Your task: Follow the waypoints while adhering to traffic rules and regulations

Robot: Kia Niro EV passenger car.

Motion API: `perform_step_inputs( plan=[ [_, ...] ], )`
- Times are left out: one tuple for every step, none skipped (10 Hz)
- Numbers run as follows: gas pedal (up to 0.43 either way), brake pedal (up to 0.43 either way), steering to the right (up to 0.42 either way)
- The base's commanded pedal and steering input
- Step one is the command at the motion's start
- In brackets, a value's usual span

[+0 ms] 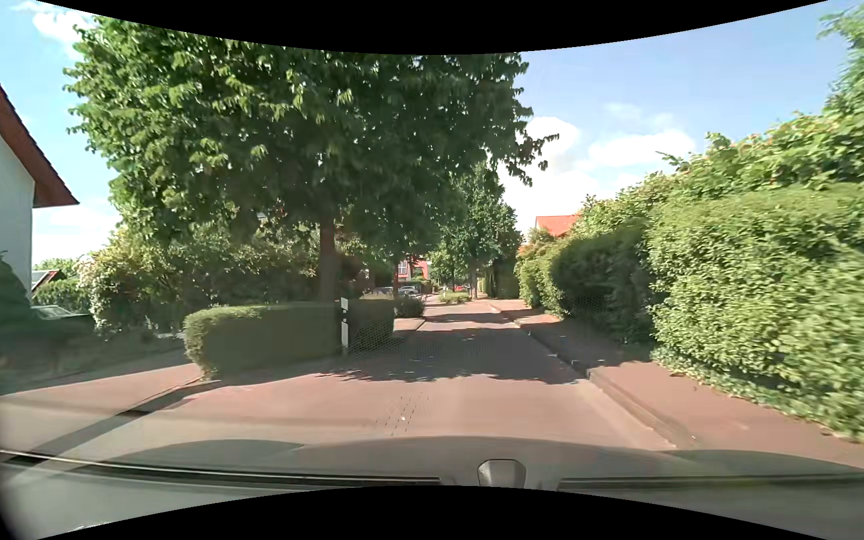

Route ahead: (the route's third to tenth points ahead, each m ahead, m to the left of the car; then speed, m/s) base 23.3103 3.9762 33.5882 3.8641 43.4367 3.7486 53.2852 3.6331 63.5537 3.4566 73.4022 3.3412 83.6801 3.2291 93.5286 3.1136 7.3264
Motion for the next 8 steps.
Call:
perform_step_inputs(
  plan=[
    [0.110, 0.006, 0.009],
    [0.110, 0.006, 0.009],
    [0.110, 0.006, 0.009],
    [0.098, 0.006, 0.010],
    [0.059, 0.006, 0.009],
    [0.047, 0.006, 0.010],
    [0.047, 0.006, 0.010],
    [0.047, 0.006, 0.009]
  ],
)
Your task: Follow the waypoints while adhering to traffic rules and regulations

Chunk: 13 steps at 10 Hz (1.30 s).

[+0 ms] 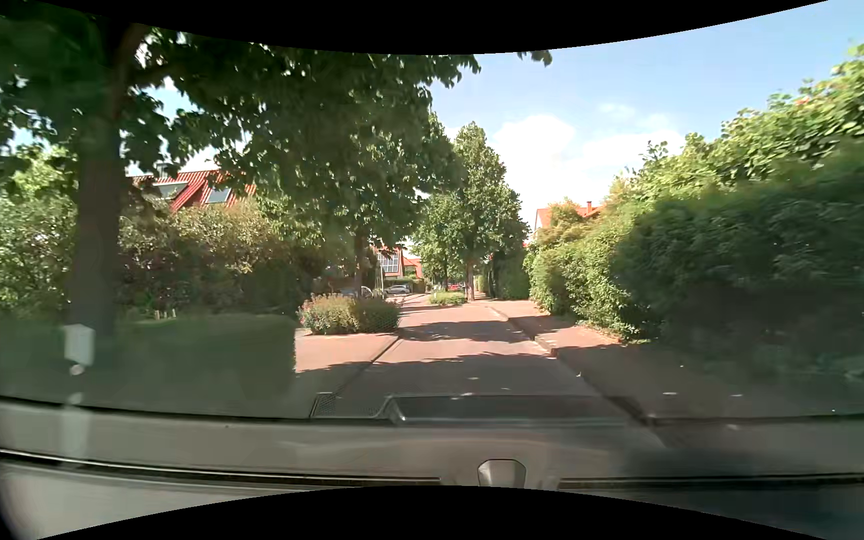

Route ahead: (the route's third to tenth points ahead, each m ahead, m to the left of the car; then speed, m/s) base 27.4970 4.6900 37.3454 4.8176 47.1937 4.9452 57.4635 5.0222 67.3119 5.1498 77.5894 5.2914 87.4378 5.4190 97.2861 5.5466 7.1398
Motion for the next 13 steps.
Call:
perform_step_inputs(
  plan=[
    [0.039, 0.006, 0.008],
    [0.039, 0.006, 0.008],
    [0.039, 0.006, 0.007],
    [0.039, 0.006, 0.004],
    [0.039, 0.006, 0.004],
    [0.039, 0.006, 0.005],
    [0.039, 0.006, 0.004],
    [0.039, 0.006, 0.002],
    [0.039, 0.006, 0.003],
    [0.039, 0.006, 0.003],
    [0.039, 0.006, 0.002],
    [0.039, 0.006, 0.002],
    [0.047, 0.006, 0.002]
  ],
)
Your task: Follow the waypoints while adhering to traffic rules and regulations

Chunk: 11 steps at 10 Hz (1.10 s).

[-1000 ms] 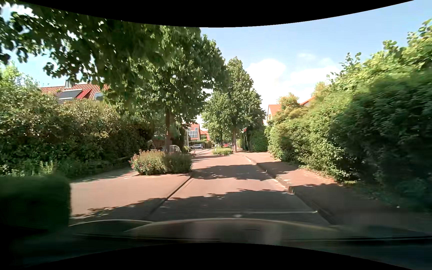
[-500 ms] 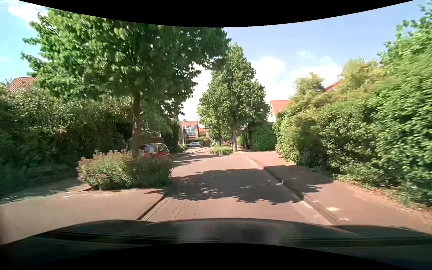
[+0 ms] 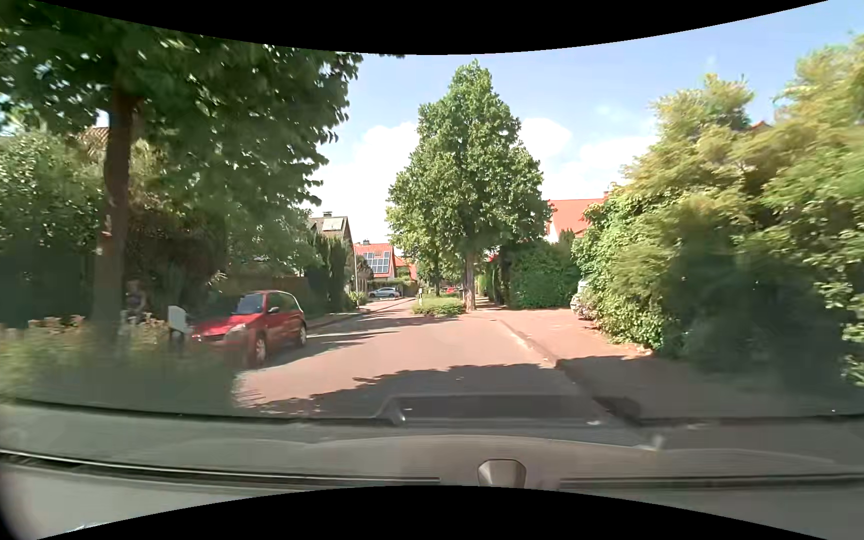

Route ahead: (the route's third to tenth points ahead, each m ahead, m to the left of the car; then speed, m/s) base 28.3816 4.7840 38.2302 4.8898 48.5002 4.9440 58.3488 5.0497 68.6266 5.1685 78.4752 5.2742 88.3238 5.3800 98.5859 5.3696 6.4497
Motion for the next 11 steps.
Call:
perform_step_inputs(
  plan=[
    [0.047, 0.006, -0.005],
    [0.047, 0.006, -0.013],
    [0.047, 0.006, -0.025],
    [0.059, 0.006, -0.037],
    [0.067, 0.006, -0.048],
    [0.067, 0.006, -0.059],
    [0.067, 0.006, -0.070],
    [0.067, 0.006, -0.078],
    [0.087, 0.006, -0.090],
    [0.087, 0.006, -0.100],
    [0.087, 0.006, -0.109]
  ],
)
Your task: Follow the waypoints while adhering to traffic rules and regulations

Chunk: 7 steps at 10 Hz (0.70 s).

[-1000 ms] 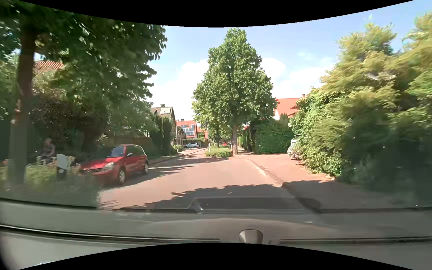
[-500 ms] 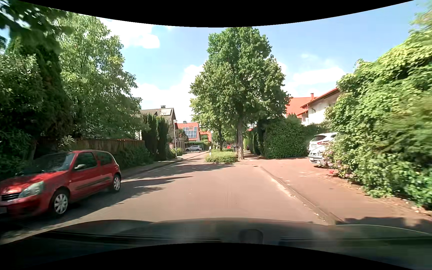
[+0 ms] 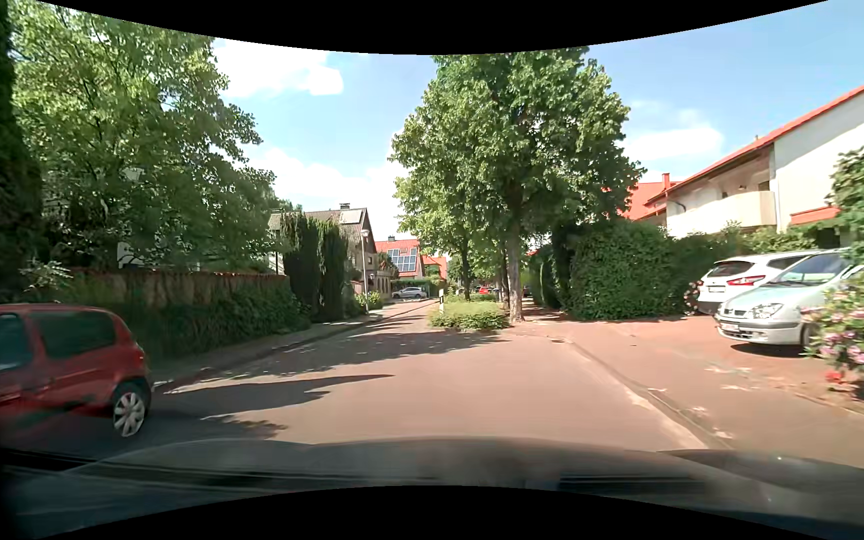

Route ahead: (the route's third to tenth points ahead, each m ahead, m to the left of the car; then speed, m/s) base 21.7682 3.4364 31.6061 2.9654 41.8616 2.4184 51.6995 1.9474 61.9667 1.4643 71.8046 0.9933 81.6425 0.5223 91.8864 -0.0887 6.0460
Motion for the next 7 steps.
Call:
perform_step_inputs(
  plan=[
    [0.087, 0.006, -0.117],
    [0.098, 0.006, -0.124],
    [0.098, 0.006, -0.133],
    [0.098, 0.006, -0.143],
    [0.098, 0.006, -0.154],
    [0.098, 0.006, -0.157],
    [0.098, 0.006, -0.156]
  ],
)
